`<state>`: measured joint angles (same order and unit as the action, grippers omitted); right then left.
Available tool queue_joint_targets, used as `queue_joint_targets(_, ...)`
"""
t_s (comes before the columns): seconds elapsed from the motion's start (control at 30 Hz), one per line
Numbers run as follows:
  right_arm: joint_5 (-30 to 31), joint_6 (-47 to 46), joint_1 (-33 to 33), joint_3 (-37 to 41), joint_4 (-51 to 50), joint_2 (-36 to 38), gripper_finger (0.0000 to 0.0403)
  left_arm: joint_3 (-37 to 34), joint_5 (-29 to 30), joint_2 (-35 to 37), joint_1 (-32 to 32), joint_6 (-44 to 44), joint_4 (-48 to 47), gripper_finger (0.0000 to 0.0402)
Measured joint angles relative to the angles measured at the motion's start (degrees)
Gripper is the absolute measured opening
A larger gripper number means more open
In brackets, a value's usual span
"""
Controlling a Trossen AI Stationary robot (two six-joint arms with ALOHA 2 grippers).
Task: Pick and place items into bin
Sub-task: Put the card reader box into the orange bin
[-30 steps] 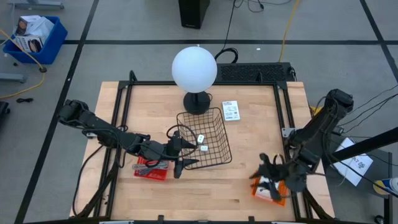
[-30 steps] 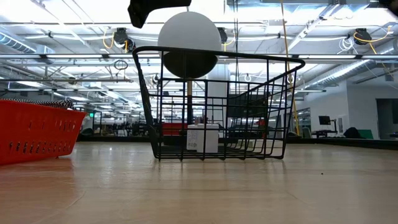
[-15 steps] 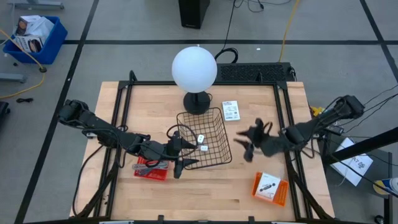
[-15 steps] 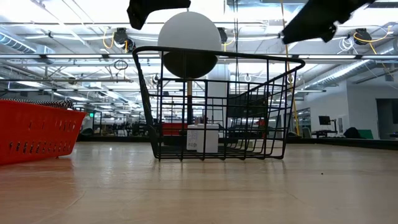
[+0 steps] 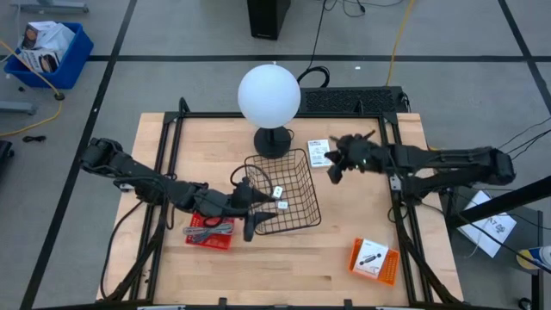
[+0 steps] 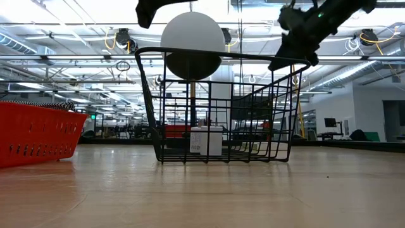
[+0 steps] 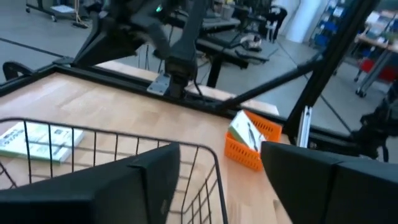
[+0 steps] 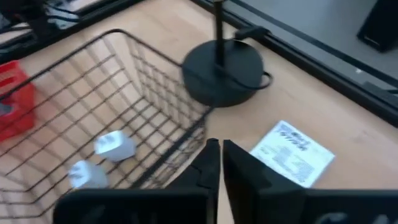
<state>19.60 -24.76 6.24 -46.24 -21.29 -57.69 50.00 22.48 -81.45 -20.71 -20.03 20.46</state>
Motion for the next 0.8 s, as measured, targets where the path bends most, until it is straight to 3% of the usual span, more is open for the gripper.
queue_joint_targets(0.23, -11.68, 1.21, 14.13, 0.0, 1.96, -2.13, 0.0002, 0.0, -4.85, 0.0, 0.87, 0.22, 3.34, 0.0116)
queue_joint_targets(0.47, -21.6, 3.59, 23.29, 0.0, 8.65, -9.08, 0.0001, 0.0, -4.61, 0.0, 0.87, 3.16, 3.7, 0.0015)
queue_joint_targets(0.57, -22.94, 3.94, 25.87, 0.0, 9.28, -13.19, 0.0001, 0.0, -4.49, 0.0, 0.87, 3.53, 3.7, 0.0008)
queue_joint_targets(0.8, -26.26, 4.95, 31.15, -0.02, 10.88, -21.0, 0.0001, 0.0, -4.42, 0.0, 0.87, 3.39, 5.38, 0.0041)
